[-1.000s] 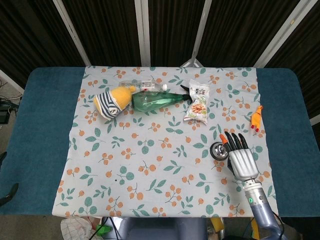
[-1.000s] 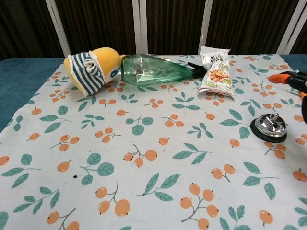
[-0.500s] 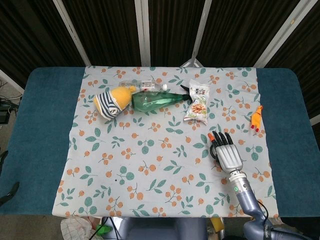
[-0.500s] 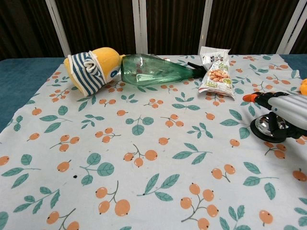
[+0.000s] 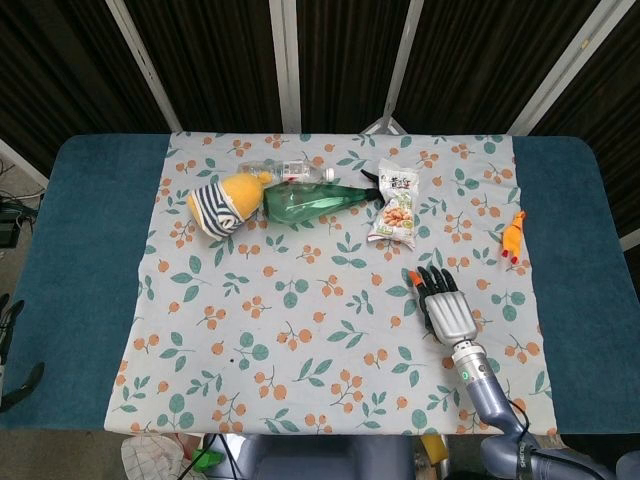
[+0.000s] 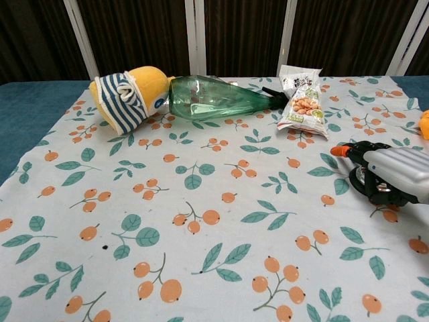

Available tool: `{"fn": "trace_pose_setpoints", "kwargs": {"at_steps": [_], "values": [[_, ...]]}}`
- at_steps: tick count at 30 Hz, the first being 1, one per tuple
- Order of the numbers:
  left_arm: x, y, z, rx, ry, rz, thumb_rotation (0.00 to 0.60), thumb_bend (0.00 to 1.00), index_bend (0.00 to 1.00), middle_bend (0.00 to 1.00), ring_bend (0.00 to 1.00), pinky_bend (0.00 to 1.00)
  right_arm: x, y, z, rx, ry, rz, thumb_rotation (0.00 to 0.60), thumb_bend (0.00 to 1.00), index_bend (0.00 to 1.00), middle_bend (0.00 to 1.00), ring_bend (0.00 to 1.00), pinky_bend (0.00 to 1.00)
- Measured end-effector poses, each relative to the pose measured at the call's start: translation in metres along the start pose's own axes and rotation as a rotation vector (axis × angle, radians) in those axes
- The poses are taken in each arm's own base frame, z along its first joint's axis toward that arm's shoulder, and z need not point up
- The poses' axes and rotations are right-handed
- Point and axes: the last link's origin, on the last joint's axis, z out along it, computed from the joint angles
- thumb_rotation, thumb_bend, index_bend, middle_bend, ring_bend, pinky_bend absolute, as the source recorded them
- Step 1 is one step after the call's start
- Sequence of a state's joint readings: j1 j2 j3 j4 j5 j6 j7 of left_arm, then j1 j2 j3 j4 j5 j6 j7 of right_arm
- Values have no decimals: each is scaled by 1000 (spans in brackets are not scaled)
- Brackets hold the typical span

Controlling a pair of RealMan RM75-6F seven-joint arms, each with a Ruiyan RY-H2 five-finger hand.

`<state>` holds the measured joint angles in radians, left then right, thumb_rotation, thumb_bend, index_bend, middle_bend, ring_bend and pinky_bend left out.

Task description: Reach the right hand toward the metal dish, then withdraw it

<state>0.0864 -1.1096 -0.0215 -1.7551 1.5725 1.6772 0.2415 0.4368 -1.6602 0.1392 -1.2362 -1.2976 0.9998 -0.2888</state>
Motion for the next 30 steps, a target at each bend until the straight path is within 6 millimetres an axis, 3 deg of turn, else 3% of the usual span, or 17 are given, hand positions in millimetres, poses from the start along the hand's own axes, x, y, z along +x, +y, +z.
{"fn": "trace_pose_setpoints", "kwargs": {"at_steps": [5, 14, 21, 27, 30], "values": [[0, 0, 0, -4, 1, -1, 600, 405, 47, 0, 29, 165, 6, -3, 0, 16, 22, 7, 600, 1000, 17, 0, 0, 0], [2, -1, -1, -3, 3, -10, 600, 404, 47, 0, 28, 165, 64, -11, -24, 64, 235, 69, 600, 1000, 17, 0, 0, 0], [3, -1, -2, -9, 3, -15, 600, 404, 47, 0, 29, 165, 112, 4, -84, 43, 368, 77, 600, 1000, 17, 0, 0, 0], [3, -1, -3, -13, 2, -18, 600, 404, 47, 0, 29, 165, 109, 25, -138, -13, 375, 32, 600, 1000, 17, 0, 0, 0], [4, -1, -4, -15, 3, -20, 600, 404, 47, 0, 29, 165, 106, 33, -154, -39, 386, 21, 600, 1000, 17, 0, 0, 0]]}}
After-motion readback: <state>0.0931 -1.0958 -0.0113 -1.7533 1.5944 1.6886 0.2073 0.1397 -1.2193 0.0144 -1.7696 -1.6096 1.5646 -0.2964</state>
